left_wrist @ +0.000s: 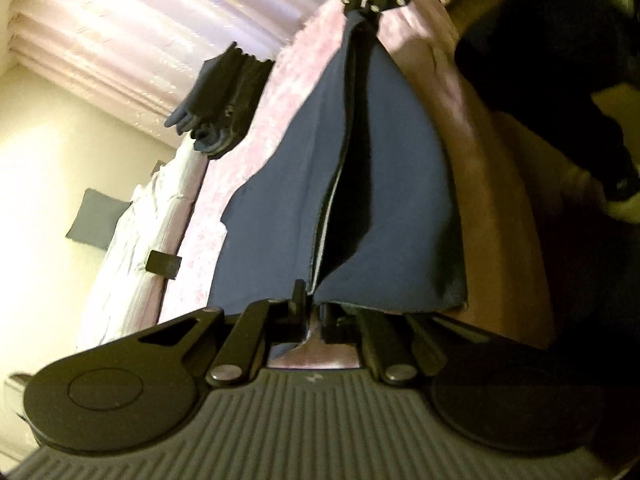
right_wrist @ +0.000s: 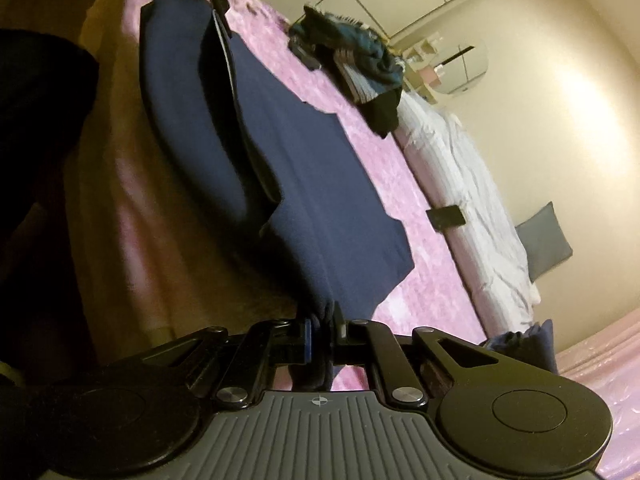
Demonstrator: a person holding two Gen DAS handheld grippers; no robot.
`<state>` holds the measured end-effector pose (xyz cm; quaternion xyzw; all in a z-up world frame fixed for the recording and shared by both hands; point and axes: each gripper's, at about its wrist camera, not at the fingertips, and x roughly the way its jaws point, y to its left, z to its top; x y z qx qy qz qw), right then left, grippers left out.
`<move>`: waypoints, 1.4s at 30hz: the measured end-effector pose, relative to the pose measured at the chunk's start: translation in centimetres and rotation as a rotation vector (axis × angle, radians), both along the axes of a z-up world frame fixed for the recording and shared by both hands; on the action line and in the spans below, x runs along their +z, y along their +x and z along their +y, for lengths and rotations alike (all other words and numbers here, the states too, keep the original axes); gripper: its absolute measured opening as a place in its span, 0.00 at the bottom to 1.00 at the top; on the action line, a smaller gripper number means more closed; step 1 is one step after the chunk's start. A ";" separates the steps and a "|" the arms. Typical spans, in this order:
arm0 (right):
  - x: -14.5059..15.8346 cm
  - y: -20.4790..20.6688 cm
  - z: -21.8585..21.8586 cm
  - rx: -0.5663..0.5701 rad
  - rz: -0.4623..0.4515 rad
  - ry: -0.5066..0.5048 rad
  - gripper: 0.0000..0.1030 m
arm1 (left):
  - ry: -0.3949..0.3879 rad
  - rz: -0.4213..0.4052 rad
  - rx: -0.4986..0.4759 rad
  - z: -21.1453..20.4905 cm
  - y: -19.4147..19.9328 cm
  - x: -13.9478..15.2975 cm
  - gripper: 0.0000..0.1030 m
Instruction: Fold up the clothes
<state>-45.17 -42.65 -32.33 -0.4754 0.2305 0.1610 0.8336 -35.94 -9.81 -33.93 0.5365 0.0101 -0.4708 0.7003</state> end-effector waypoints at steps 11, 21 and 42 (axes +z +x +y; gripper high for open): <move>3.5 -12.2 -0.3 0.008 0.102 0.094 0.05 | -0.158 0.352 0.151 2.6 -11.5 2.9 0.03; 9.0 -7.6 -1.4 0.063 0.023 0.060 0.05 | -0.309 0.460 0.240 1.5 -5.9 9.6 0.03; 2.3 26.6 -9.4 -0.074 0.530 0.482 0.06 | -0.408 1.151 0.694 -0.2 22.8 0.4 0.09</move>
